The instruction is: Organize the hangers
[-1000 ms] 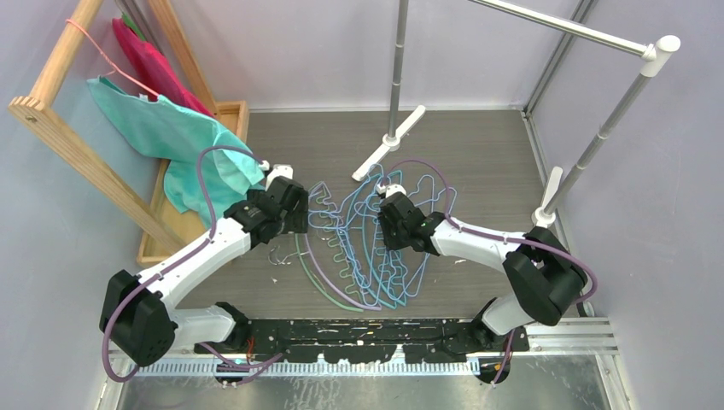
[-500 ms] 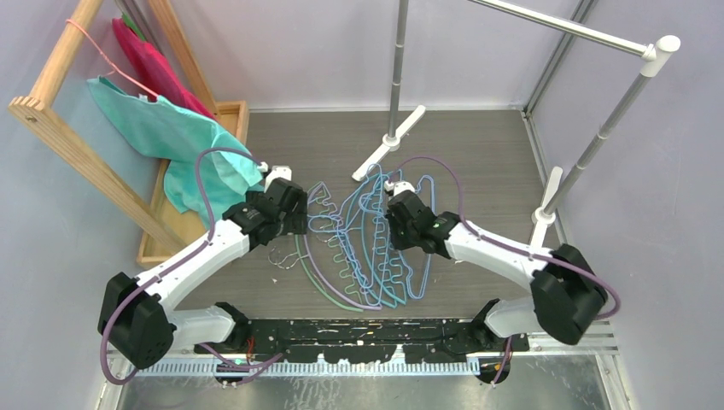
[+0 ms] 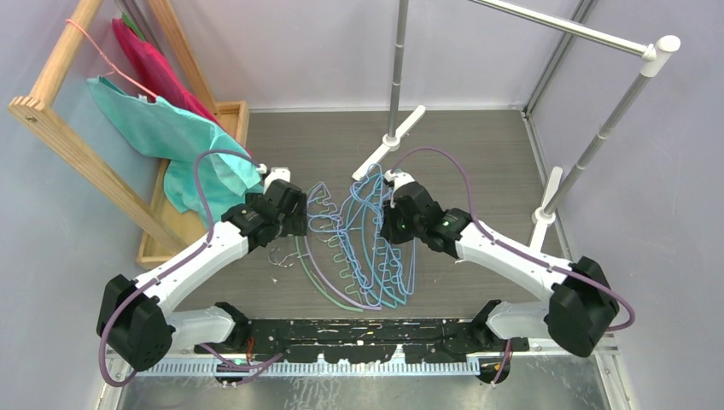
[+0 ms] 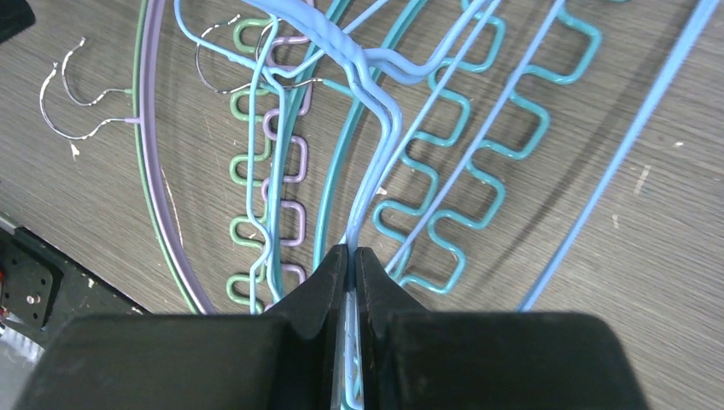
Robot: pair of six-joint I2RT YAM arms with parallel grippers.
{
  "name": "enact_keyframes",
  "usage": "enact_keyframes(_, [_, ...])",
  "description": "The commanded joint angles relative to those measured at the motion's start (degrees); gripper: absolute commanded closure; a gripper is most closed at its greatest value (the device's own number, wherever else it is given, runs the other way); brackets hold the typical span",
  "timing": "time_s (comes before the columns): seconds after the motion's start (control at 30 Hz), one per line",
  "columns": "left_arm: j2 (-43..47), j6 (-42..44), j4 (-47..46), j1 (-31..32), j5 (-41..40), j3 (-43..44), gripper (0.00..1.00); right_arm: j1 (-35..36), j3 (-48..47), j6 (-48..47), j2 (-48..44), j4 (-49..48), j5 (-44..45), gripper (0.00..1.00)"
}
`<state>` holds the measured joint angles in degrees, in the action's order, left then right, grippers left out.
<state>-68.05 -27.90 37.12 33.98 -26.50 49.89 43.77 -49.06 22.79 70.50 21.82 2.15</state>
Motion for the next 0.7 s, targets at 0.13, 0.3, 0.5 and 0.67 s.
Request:
enact_keyframes(0.13, [1.76, -0.67, 0.04, -0.40, 0.01, 0.58, 0.02, 0.27, 2.20, 1.38, 6.74, -9.95, -5.05, 0.78])
enact_keyframes(0.3, [2.36, -0.67, 0.38, -0.40, -0.22, 0.36, 0.02, 0.31, 3.63, 2.07, 8.73, -11.94, -5.64, 0.76])
enact_keyframes(0.5, [2.66, -0.82, 0.38, -0.40, -0.39, -0.42, 0.02, 0.28, 4.57, 2.03, 8.93, -11.78, -4.53, 0.65])
enact_keyframes(0.67, [2.57, -1.14, 0.09, -0.41, -0.23, -0.89, 0.02, 0.32, 4.84, 2.09, 9.45, -11.49, -5.05, 0.61])
